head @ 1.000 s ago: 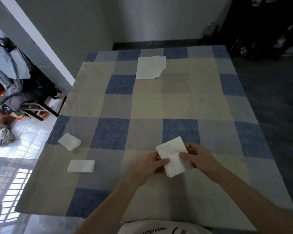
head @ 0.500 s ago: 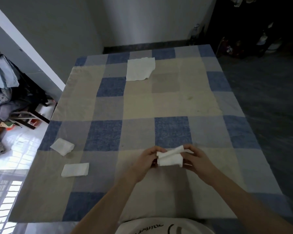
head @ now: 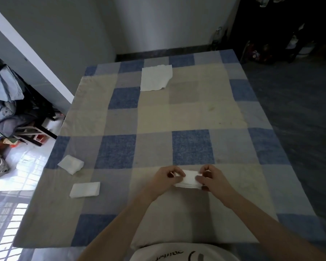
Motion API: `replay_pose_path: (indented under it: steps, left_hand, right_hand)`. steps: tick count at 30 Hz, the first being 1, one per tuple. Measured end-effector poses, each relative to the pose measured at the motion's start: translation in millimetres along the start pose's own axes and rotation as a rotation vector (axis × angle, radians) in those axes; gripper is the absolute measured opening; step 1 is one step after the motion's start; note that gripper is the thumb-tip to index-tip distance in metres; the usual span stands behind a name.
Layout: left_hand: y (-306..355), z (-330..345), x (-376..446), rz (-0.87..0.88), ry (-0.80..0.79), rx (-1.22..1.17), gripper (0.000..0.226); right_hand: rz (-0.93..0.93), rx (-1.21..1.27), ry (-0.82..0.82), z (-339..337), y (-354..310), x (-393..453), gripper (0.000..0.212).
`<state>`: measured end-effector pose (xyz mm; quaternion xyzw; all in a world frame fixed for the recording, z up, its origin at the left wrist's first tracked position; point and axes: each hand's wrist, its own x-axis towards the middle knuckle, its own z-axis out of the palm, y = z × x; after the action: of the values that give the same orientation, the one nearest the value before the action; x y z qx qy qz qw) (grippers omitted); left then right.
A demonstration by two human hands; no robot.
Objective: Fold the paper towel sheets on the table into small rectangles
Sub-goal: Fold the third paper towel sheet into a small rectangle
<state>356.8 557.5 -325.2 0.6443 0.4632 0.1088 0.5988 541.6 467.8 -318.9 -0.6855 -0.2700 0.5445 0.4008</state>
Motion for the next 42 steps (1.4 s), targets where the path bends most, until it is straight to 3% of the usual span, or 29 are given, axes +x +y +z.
replay_pose_path:
  steps: [3, 6, 10, 13, 17, 20, 25, 27, 30, 35, 42]
  left_hand:
    - [-13.3, -1.1, 2.2, 0.063, 0.016, 0.192, 0.023]
    - [-19.1, 3.9, -1.3, 0.123, 0.042, 0.627, 0.016]
    - [-16.5, 24.4, -10.9, 0.399, 0.170, 0.929, 0.021]
    - [-21.7, 46.2, -9.5, 0.485, 0.115, 1.083, 0.042]
    - [-41.8, 54.7, -19.8, 0.336, 0.007, 1.132, 0.069]
    - [-52.2, 50.8, -20.3, 0.326, -0.054, 1.142, 0.079]
    - [-56.5, 47.1, -11.1, 0.311, -0.115, 1.181, 0.076]
    - [-55.3, 45.6, -11.8, 0.356, -0.118, 1.180, 0.074]
    - [-48.0, 41.6, -11.0, 0.355, -0.147, 1.172, 0.081]
    - [-59.7, 15.2, -16.3, 0.336, -0.152, 1.114, 0.073]
    - [-57.5, 4.3, -34.1, 0.256, 0.033, 1.013, 0.066]
  right_hand:
    - [-0.062, -0.261, 0.064, 3.6, 10.2, 12.4, 0.019]
    - [-0.117, -0.528, 0.090, 8.7, 19.8, 17.5, 0.018]
    - [-0.204, -0.639, 0.096, 15.9, 24.6, 18.6, 0.020]
    - [-0.238, -0.716, 0.106, 18.1, 26.5, 20.4, 0.019]
    - [-0.231, -0.758, 0.099, 17.5, 29.9, 24.6, 0.011]
    - [-0.214, -0.834, 0.128, 17.4, 30.7, 24.9, 0.008]
    - [-0.467, -0.787, 0.326, 35.1, 29.9, 14.7, 0.026]
    - [-0.517, -0.826, 0.276, 45.7, 40.4, 10.3, 0.045]
    - [-0.563, -1.078, 0.141, 45.7, 71.6, 7.9, 0.062]
    - [-0.546, -1.229, 0.079, 25.8, 82.9, 13.4, 0.065]
    - [-0.494, -1.298, 0.086, 28.6, 80.5, 12.2, 0.072]
